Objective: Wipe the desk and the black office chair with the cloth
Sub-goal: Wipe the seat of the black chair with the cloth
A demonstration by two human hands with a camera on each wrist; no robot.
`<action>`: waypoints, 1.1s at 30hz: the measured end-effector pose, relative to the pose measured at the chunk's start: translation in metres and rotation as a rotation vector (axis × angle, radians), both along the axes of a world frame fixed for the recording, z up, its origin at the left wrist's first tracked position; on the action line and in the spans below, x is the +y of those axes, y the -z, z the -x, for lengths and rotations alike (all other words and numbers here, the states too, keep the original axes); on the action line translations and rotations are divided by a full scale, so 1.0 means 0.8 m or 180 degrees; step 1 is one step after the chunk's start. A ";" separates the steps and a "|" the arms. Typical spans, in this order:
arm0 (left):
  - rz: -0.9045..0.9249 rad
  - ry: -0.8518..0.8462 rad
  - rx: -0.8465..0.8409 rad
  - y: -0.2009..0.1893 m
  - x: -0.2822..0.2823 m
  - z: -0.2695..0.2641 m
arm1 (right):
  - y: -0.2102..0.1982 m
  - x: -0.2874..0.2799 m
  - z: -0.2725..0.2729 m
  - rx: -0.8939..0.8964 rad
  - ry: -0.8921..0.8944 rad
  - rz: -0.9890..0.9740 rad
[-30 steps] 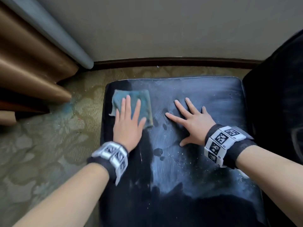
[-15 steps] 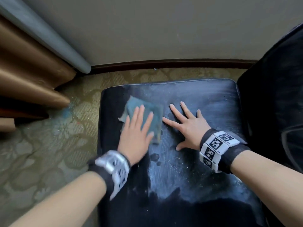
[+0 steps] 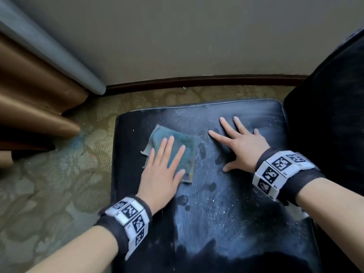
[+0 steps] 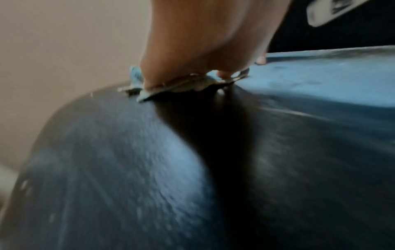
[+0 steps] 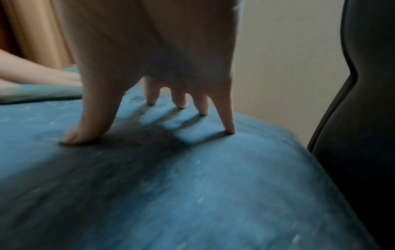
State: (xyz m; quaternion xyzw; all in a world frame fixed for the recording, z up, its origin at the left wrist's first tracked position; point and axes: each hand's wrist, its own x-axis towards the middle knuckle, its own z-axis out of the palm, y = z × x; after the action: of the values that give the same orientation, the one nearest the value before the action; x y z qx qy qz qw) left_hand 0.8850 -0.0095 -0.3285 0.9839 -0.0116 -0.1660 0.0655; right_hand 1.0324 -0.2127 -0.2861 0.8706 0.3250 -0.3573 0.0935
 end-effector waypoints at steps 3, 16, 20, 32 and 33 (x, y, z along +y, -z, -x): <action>-0.0091 0.0126 0.0210 -0.003 0.022 -0.024 | -0.002 -0.008 -0.008 -0.0193 -0.0119 0.0072; 0.0152 -0.0027 0.0223 -0.004 -0.036 -0.003 | 0.002 -0.010 -0.010 -0.0019 0.0070 -0.0031; 0.0021 -0.0473 0.0344 -0.006 -0.021 -0.127 | 0.004 -0.015 -0.011 0.0023 0.0060 -0.0116; 0.0014 0.0016 0.0117 -0.007 -0.058 -0.050 | 0.003 -0.023 -0.014 0.0130 0.0169 -0.0281; -0.0029 0.0049 0.0132 -0.005 -0.057 -0.075 | 0.004 -0.024 -0.013 0.0112 0.0202 -0.0316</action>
State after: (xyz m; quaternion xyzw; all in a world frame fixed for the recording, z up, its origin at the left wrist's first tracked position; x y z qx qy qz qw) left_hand 0.9448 -0.0554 -0.3245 0.9804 -0.0171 -0.1870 0.0600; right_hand 1.0430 -0.2318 -0.2896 0.8776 0.3161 -0.3589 0.0331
